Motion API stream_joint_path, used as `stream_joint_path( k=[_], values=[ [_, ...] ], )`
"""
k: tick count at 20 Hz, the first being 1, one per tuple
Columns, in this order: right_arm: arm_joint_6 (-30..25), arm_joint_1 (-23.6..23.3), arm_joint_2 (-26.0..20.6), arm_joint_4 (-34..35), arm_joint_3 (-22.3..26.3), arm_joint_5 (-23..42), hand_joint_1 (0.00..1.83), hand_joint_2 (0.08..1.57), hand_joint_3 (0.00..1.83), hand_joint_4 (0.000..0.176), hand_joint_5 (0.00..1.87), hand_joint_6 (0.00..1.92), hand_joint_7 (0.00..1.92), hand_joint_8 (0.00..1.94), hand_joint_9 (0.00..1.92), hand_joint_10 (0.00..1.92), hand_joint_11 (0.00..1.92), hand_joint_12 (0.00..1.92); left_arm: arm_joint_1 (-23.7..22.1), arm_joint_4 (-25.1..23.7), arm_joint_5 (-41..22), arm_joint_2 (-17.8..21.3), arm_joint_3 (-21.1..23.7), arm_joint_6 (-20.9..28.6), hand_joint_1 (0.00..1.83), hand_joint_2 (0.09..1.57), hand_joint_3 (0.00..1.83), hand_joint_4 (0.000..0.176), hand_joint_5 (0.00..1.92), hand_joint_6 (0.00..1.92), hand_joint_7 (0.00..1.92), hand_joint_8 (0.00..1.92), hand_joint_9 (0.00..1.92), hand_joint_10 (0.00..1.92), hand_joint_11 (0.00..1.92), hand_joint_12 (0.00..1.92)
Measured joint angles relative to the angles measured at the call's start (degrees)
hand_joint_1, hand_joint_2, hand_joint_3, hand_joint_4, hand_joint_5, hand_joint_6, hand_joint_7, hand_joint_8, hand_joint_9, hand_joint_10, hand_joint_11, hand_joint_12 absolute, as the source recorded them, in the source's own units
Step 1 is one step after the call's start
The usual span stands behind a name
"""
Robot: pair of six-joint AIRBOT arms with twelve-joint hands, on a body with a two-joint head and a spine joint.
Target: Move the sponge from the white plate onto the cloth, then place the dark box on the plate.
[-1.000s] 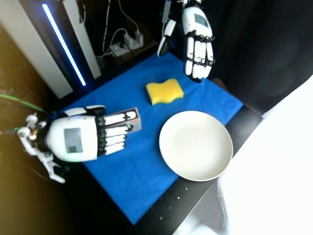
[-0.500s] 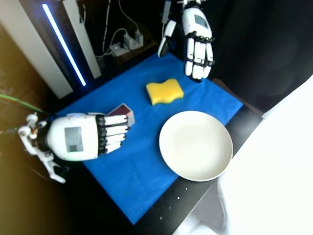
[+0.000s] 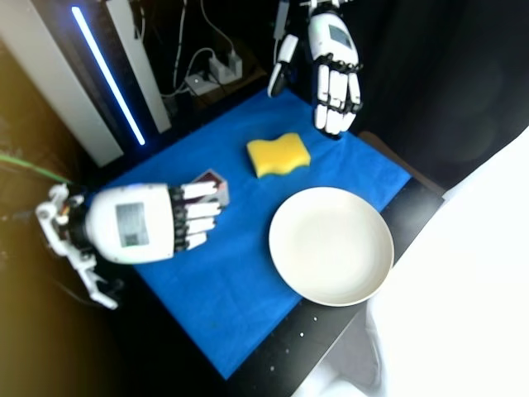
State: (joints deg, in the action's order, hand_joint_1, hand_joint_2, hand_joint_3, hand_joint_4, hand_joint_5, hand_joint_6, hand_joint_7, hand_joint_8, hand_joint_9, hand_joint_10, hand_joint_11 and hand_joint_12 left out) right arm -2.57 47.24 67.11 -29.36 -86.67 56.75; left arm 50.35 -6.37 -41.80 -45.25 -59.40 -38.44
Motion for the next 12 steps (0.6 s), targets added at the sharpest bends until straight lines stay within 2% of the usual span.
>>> stream_joint_path(
  k=[1,2,3,5,6,7,8,9,10,11,12],
  values=[
    [0.0,-1.2,-0.1,0.0,-0.3,0.2,1.44,1.11,0.0,0.079,0.68,1.44,0.82,1.54,0.91,1.73,0.88,1.9,0.0,0.1,-0.1,0.0,0.0,0.0,0.78,0.97,0.0,0.011,0.22,0.0,0.23,0.0,0.34,0.0,0.0,0.76],
    [0.0,-2.3,-0.1,-0.1,-0.9,0.4,1.49,1.09,0.0,0.107,0.66,1.53,0.77,1.73,0.89,1.8,0.88,1.92,0.0,0.2,-0.4,0.0,0.0,0.0,0.77,0.96,0.0,0.013,0.22,0.0,0.24,0.0,0.34,0.0,0.0,0.77],
    [0.0,-3.2,-0.1,-0.3,-1.5,0.4,1.53,1.08,0.0,0.08,0.67,1.55,0.76,1.75,0.88,1.78,0.86,1.92,0.0,0.2,-0.5,0.0,0.0,0.0,0.77,0.96,0.0,0.022,0.22,0.0,0.24,0.0,0.34,0.0,0.0,0.75],
    [0.0,-5.2,-0.2,-1.0,-2.2,0.3,1.51,1.08,0.0,0.099,0.69,1.55,0.77,1.72,0.89,1.73,0.84,1.87,0.0,0.4,-0.5,-0.3,0.0,0.0,0.79,0.96,0.0,0.002,0.23,0.0,0.25,0.0,0.34,0.0,0.0,0.77],
    [0.0,-6.3,-0.2,-1.4,-2.7,0.4,1.48,1.08,0.0,0.118,0.67,1.61,0.76,1.76,0.9,1.78,0.89,1.91,0.0,0.2,-0.5,-0.3,0.0,0.0,0.79,0.96,0.0,0.0,0.23,0.0,0.25,0.0,0.35,0.0,0.0,0.77],
    [0.0,-7.3,-0.2,-1.3,-2.9,0.5,1.44,1.09,0.0,0.106,0.65,1.64,0.75,1.82,0.9,1.88,0.96,1.92,0.0,0.1,-0.7,-0.3,0.0,0.0,0.78,0.96,0.0,0.007,0.22,0.0,0.25,0.0,0.35,0.0,0.0,0.77],
    [-0.1,-8.0,-0.2,-1.5,-3.3,0.6,1.26,1.2,0.01,0.0,0.7,1.3,0.81,1.54,0.8,1.73,0.85,1.92,0.0,0.3,-0.7,-0.3,0.0,0.0,0.79,0.96,0.0,0.014,0.22,0.0,0.26,0.01,0.35,0.0,0.0,0.77],
    [0.0,-9.2,0.0,-2.3,-4.0,0.5,1.23,1.2,0.0,0.0,0.34,0.19,0.55,0.78,0.48,0.98,0.37,1.61,0.0,0.5,-0.8,-0.5,-0.2,0.0,0.78,0.97,0.0,0.026,0.23,0.0,0.26,0.0,0.34,0.0,0.0,0.77],
    [0.0,-10.1,0.5,-2.6,-4.5,0.4,1.23,1.2,0.0,0.0,0.34,0.19,0.55,0.78,0.48,0.98,0.37,1.61,0.0,0.7,-0.8,-0.7,-0.4,0.0,0.78,0.97,0.0,0.026,0.23,0.0,0.26,0.0,0.34,0.0,0.0,0.77],
    [0.0,-12.0,1.5,-2.8,-5.2,0.2,1.29,1.25,0.0,0.0,0.56,0.2,0.69,1.46,0.69,1.73,0.74,1.9,0.0,0.5,-0.9,-1.0,-0.5,0.0,0.79,0.97,0.0,0.033,0.23,0.0,0.27,0.0,0.35,0.0,0.0,0.75],
    [-0.1,-12.5,1.7,-3.1,-5.4,0.1,1.21,1.29,0.0,0.0,0.55,1.14,0.74,1.58,0.74,1.85,0.82,1.92,0.0,0.4,-0.9,-1.0,-0.5,0.0,0.8,0.97,0.0,0.043,0.23,0.0,0.27,0.0,0.34,0.0,0.0,0.72]
  ],
)
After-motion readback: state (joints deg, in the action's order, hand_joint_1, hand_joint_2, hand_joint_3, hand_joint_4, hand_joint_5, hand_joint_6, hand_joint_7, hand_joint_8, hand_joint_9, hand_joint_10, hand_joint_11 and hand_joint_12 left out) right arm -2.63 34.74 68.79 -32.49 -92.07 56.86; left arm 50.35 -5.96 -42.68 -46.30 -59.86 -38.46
